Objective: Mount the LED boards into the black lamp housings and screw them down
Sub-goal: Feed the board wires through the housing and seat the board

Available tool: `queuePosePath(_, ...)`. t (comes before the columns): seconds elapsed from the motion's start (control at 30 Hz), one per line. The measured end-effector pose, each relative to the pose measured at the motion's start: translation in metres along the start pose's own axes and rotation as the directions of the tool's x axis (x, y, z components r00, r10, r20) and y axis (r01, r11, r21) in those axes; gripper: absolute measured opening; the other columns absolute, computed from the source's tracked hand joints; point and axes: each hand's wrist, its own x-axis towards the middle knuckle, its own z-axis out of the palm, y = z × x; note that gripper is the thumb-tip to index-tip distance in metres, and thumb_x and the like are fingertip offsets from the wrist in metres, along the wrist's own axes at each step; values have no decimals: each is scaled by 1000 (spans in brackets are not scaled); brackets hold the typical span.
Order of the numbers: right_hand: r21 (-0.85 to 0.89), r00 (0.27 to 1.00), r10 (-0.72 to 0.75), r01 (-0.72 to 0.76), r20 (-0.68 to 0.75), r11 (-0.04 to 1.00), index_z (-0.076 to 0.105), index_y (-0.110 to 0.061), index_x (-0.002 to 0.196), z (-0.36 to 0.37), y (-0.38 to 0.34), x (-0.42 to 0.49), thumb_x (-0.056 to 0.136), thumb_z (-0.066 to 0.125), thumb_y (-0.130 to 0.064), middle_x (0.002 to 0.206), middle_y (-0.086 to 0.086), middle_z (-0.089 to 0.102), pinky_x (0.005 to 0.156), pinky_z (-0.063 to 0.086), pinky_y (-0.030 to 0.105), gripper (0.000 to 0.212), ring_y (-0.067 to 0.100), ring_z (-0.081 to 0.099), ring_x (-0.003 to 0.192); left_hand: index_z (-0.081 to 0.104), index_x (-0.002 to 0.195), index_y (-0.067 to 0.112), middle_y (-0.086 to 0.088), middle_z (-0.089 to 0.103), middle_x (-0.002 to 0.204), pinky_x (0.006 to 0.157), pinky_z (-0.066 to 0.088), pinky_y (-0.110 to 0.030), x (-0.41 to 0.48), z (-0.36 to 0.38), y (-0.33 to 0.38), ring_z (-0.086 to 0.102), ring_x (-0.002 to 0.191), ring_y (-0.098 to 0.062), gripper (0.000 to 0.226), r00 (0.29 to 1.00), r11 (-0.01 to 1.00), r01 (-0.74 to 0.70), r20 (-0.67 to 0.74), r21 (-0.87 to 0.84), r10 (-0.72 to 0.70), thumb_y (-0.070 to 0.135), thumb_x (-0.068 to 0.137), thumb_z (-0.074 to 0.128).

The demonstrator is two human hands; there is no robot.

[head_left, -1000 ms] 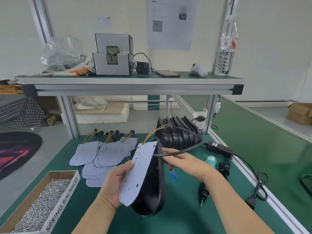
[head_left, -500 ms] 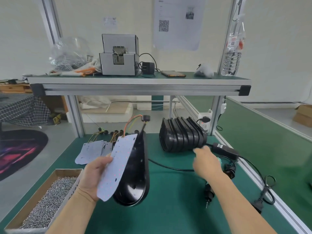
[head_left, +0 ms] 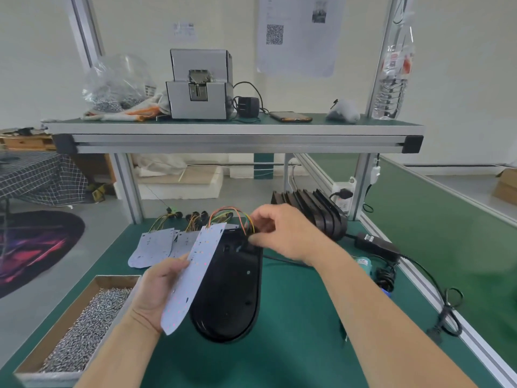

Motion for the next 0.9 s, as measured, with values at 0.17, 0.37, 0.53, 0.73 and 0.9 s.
queuePosePath(0.17, -349, 987, -122, 79, -103, 934, 76, -17, 90, 31, 16, -2, 78, 83, -19, 117, -1, 51, 98, 38, 33, 14, 21, 40, 115, 77, 100, 1, -17, 72, 85, 61, 58, -30, 0, 7, 2, 71, 65, -26, 35, 999, 998, 23, 28, 57, -25, 17, 82, 51)
queuePosePath(0.37, -285, 984, -148, 115, -97, 952, 53, -17, 80, 38, 23, -3, 79, 74, -10, 89, -2, 58, 83, 49, 44, 22, 25, 55, 88, 79, 87, 4, -14, 72, 74, 50, 56, -29, 2, 17, 2, 69, 57, -26, 35, 995, 991, 34, 84, 129, -46, 17, 80, 47)
queuePosePath(0.53, -153, 994, 37, -52, -98, 987, 44, -19, 98, 37, 26, -2, 82, 74, -20, 85, 0, 60, 73, 46, 40, 34, 25, 54, 79, 74, 101, 0, -19, 72, 89, 59, 57, -34, 1, 21, 3, 70, 70, -31, 37, 993, 978, 11, 114, 206, -35, 15, 79, 50)
queuePosePath(0.73, -290, 998, 54, -55, -11, 955, 53, -19, 72, 29, 27, 5, 80, 64, -19, 68, -5, 53, 60, 41, 37, 13, 21, 48, 68, 72, 111, -1, -25, 72, 102, 66, 59, -40, 0, 24, 2, 72, 82, -36, 41, 982, 963, 46, 164, 267, -92, 13, 78, 53)
queuePosePath(0.9, -331, 999, -37, 22, -39, 943, 31, -30, 61, 34, 29, 1, 79, 55, -23, 65, -8, 42, 53, 29, 29, 31, 10, 38, 59, 74, 109, 0, -25, 72, 101, 65, 59, -39, 1, 27, 2, 73, 80, -35, 42, 983, 957, 34, 161, 287, -83, 16, 74, 56)
